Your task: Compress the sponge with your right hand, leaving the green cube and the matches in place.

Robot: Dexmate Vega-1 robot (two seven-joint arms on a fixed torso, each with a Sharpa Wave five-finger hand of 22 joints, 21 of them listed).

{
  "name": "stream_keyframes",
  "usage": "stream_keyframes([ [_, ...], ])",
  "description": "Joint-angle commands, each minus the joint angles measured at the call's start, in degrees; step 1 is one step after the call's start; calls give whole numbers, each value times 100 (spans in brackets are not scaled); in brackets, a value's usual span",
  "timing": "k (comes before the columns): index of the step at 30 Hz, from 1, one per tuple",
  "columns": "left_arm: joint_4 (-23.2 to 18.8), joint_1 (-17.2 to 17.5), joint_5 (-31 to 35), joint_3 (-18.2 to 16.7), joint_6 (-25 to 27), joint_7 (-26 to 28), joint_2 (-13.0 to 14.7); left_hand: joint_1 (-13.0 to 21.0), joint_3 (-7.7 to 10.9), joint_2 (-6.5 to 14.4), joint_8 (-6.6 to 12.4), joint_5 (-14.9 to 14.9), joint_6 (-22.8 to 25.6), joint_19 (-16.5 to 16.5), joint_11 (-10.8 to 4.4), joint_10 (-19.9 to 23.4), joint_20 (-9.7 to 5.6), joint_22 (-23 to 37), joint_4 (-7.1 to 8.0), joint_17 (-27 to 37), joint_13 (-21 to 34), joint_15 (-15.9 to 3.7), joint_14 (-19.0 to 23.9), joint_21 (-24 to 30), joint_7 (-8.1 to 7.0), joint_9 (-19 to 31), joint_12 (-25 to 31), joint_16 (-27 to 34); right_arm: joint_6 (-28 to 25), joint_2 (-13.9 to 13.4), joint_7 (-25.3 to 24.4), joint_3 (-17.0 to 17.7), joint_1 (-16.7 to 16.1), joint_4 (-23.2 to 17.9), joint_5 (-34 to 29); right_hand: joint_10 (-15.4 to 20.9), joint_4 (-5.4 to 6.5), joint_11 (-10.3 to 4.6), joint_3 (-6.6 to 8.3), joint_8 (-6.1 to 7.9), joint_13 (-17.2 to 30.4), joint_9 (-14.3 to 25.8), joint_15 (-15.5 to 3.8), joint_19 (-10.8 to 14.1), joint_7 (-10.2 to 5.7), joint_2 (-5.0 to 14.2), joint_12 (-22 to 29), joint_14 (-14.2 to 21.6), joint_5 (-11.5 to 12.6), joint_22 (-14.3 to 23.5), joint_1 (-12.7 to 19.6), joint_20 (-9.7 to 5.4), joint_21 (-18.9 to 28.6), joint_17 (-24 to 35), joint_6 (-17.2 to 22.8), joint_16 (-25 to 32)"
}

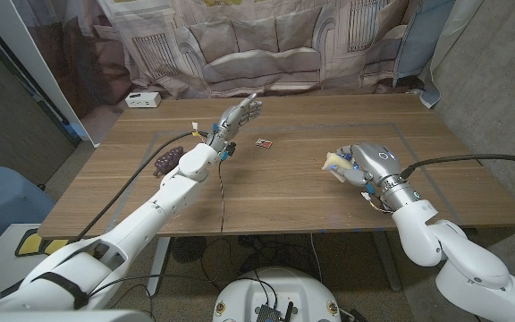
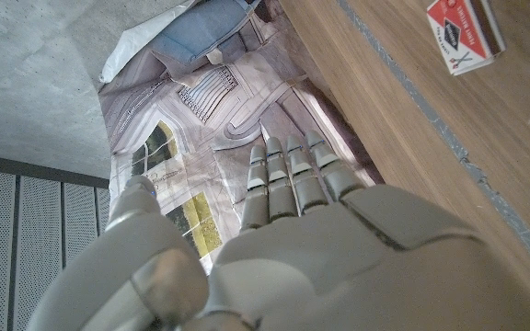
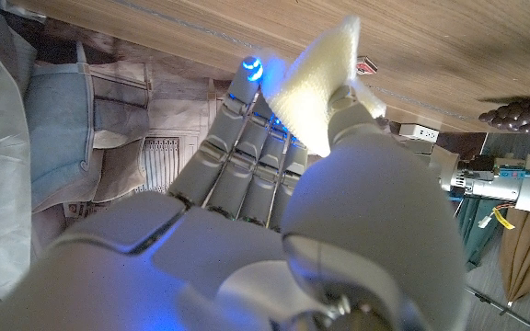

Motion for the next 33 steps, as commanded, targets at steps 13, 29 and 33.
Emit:
stream_keyframes([
  [13,-358,124,42,3,201,40,151,4,16,31,-20,-22,-17,-23,-19,-27,2,32,-37,31,22,9,-22,5,-2,31,-11,-12,32,-61,221,-455,305,209,-162,49,-23,-34,-1,47,-24,16,-240,3,-43,-5,34,18,-22,17,-77,-219,-51,26,-10,29],
  [29,-427,189,33,-19,219,68,189,2,16,24,-17,-26,-21,-22,-2,-21,11,32,-44,31,23,14,-28,9,-2,31,-5,-9,-50,-96,520,-944,715,439,-565,10,-40,-45,-13,42,-41,15,-227,-26,-49,-1,25,-25,-25,17,-118,-220,-82,39,-54,25],
  [33,-451,210,29,-27,223,78,200,1,16,23,-16,-26,-21,-23,-13,-26,12,32,-46,32,23,22,-34,10,-2,31,-6,-10,-43,-70,633,-1095,854,538,-655,9,-47,-48,-12,44,-45,14,-224,-33,-55,5,27,-45,-24,18,-121,-221,-90,44,-58,22],
])
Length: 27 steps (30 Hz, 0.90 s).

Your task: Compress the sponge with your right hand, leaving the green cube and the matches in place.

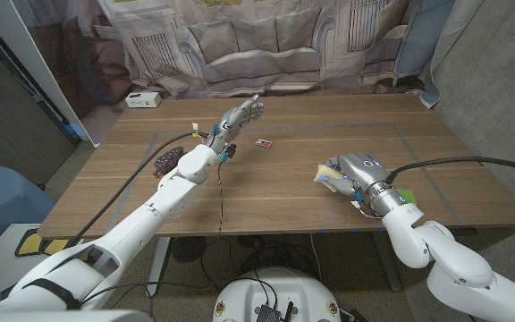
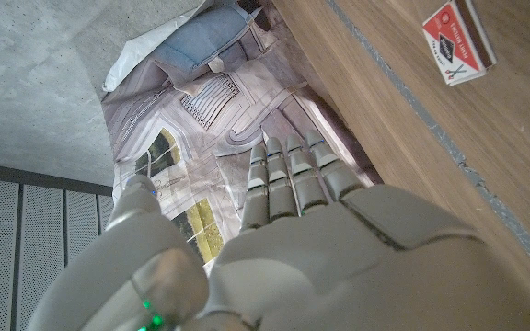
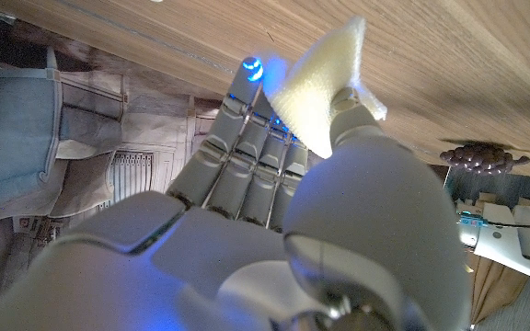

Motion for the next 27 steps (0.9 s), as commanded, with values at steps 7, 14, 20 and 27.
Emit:
stream_keyframes([
  [7,-111,97,-21,-52,37,48,77,0,-6,22,-14,-4,-20,-28,17,-7,8,32,-26,32,23,17,-33,9,1,30,-2,-9,-35,76,382,-557,505,358,-370,-20,-45,-36,1,16,0,21,-223,-42,-22,28,27,-49,-22,17,-52,-221,-28,32,-45,25],
  [14,-111,129,-34,-75,15,54,98,-1,-5,23,-13,-5,-21,-27,17,-4,3,32,-28,32,23,14,-28,11,4,30,1,-5,-108,110,606,-830,715,519,-715,-21,-39,-30,-10,18,-6,21,-210,-48,-33,37,31,-67,-25,18,-89,-219,-39,43,-53,27],
  [20,-85,134,-46,-82,-12,41,95,-2,-4,23,-11,-5,-18,-25,20,-6,8,32,-30,32,23,11,-28,13,6,30,1,-4,-126,120,696,-901,776,568,-792,-26,-28,-42,-24,23,-6,22,-217,-47,-43,36,36,-74,-27,18,-132,-216,-47,45,-53,26],
  [27,-28,137,-67,-87,-53,30,72,-2,-3,24,-10,-5,-20,-28,22,-5,8,32,-32,32,23,11,-26,13,0,30,2,-3,-118,140,839,-947,846,595,-772,-33,-35,-52,-24,23,-8,22,-220,-43,-46,46,40,-71,-25,18,-144,-214,-54,47,-64,30],
])
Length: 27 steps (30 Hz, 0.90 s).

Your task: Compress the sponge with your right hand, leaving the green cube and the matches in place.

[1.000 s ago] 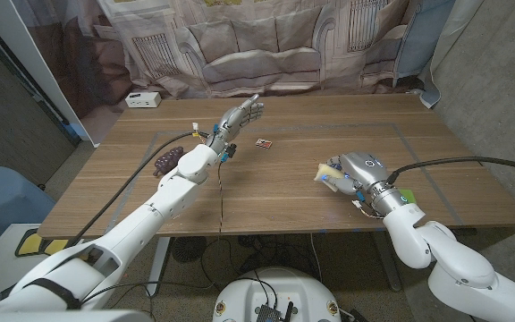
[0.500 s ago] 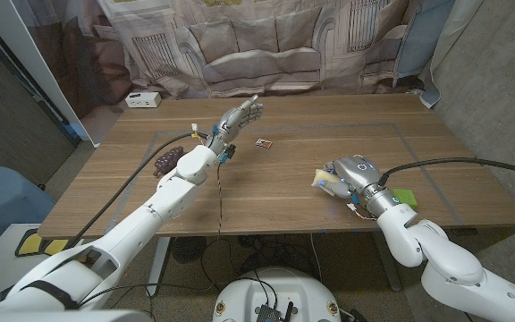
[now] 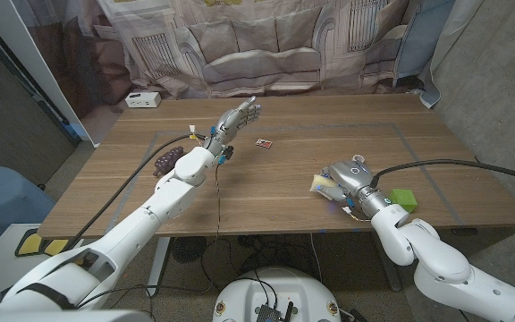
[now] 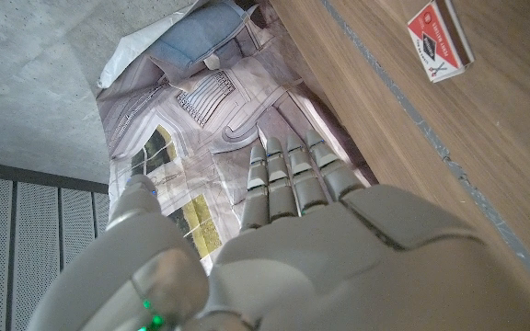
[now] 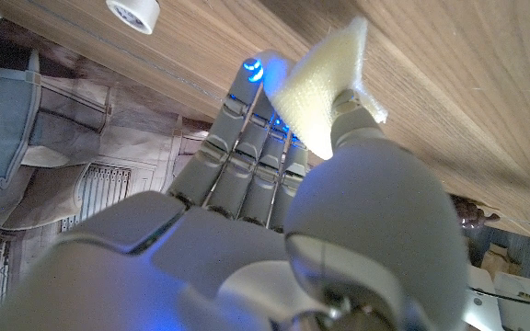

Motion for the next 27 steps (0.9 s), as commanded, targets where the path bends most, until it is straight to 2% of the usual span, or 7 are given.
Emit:
stream_keyframes([
  [1,70,30,-33,-25,-73,-21,-3,-2,-2,24,-11,-5,-20,-28,21,-6,8,33,-32,32,23,-12,-4,14,2,30,2,-2,-31,43,356,-169,176,114,-207,-8,-14,-21,-2,27,18,23,-217,-6,-13,-8,38,-10,-21,18,-45,-233,-15,22,-34,30],
  [3,71,35,-35,-28,-67,-13,-2,-2,-2,25,-10,-5,-21,-26,13,-4,5,33,-33,32,23,-8,-6,14,2,30,3,-3,-36,46,389,-188,196,130,-217,-5,-17,10,-2,28,15,23,-205,-9,-12,-3,41,-15,-20,18,-51,-236,-21,26,-39,31],
  [9,104,38,-47,-34,-93,-6,-22,-3,-1,26,-9,-6,-19,-29,18,-8,6,33,-34,32,23,-4,-6,14,-1,30,2,-2,-56,39,486,-301,273,197,-391,-18,-23,-19,-5,27,21,24,-216,-11,-17,2,46,-36,-20,18,-65,-230,-29,28,-52,25],
  [10,111,35,-49,-33,-95,-8,-26,-2,0,27,-10,-6,-20,-28,9,-12,4,33,-34,32,23,-9,-7,15,3,30,1,-3,-46,40,490,-314,282,212,-405,-25,-28,17,-4,28,20,24,-214,-12,-17,2,45,-37,-19,18,-64,-229,-32,30,-54,26],
  [21,202,-7,-53,-11,-111,-34,-68,-2,3,29,-9,-6,-22,-30,13,-10,3,33,-37,32,24,-5,-7,15,14,31,3,-2,-43,65,674,-361,365,281,-387,-68,-29,-64,-20,25,28,25,-197,-30,-19,-3,45,-63,-22,18,-112,-221,-55,30,-82,15],
  [27,181,-6,-48,-10,-76,-19,-57,-3,3,29,-10,-6,-26,-31,19,-14,6,33,-39,32,24,-2,-7,15,4,31,2,-1,-99,99,759,-401,405,309,-420,-110,-31,-20,-39,17,33,26,-192,-69,-19,-24,41,-110,-28,17,-151,-202,-82,28,-122,-5],
])
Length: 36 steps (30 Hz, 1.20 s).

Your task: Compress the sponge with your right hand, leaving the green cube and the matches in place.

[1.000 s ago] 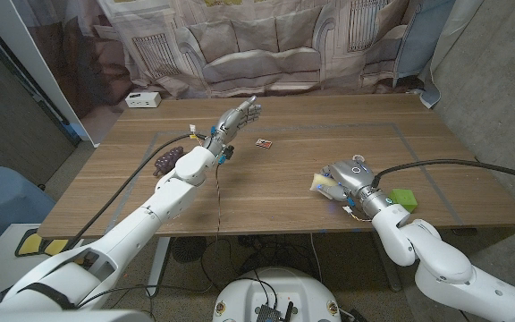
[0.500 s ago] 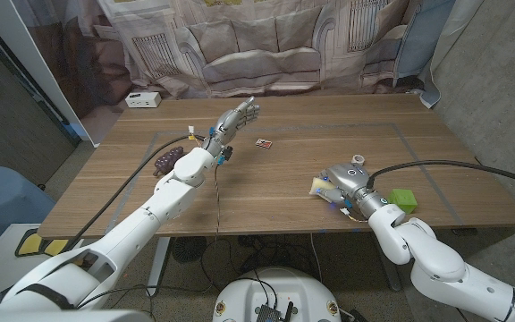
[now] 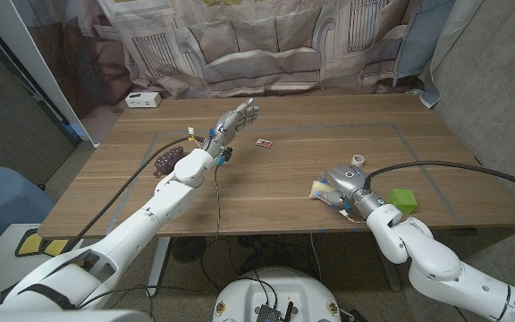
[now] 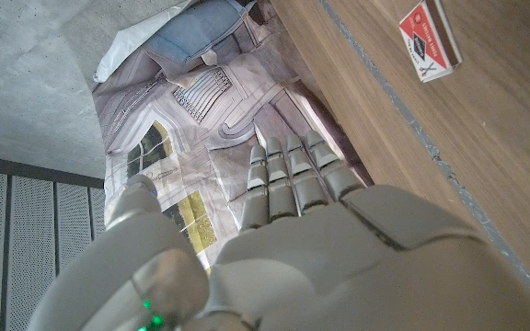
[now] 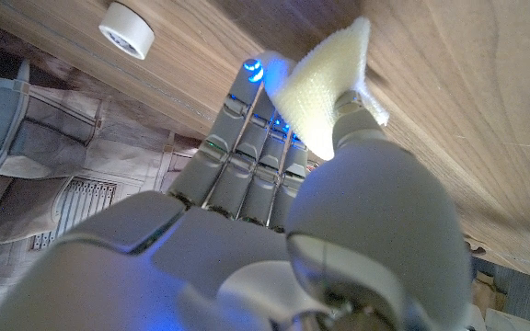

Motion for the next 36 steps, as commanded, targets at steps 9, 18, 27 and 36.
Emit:
stream_keyframes([
  [9,-9,-11,-6,10,46,19,-4,-3,5,28,-9,-7,-27,-29,22,-20,2,32,-41,32,24,0,-13,17,11,30,1,-3,-351,142,501,-185,152,46,-289,-240,53,30,-125,-28,25,26,-188,-227,-1,-89,-3,-311,-55,17,-319,-201,-124,13,-271,-125],
  [18,-44,31,-6,0,17,42,2,-4,6,30,-9,-7,-30,-37,5,-9,1,32,-43,32,24,9,-25,15,7,31,6,-6,-393,88,623,-152,154,-35,-265,-503,137,93,-262,-54,0,28,-138,-312,25,-215,-60,-499,-60,17,-642,-213,-223,-22,-569,-218],
  [27,-64,75,-17,-10,-12,49,9,-6,7,30,-7,-7,-27,-34,15,-15,1,32,-44,32,24,10,-19,17,3,31,5,-3,-495,30,852,-144,148,-161,-346,-902,201,178,-400,-80,-33,31,7,-549,116,-387,-121,-859,14,14,-973,-125,-421,-116,-1061,-399],
  [36,-55,87,-21,-12,-16,49,9,-7,10,33,-7,-7,-26,-32,13,-12,1,32,-45,32,24,13,-22,19,8,31,7,-3,-558,29,773,-74,67,-240,-370,-1262,333,259,-523,-55,-79,36,132,-724,198,-442,-153,-1191,42,15,-1351,-38,-595,-155,-1369,-486],
])
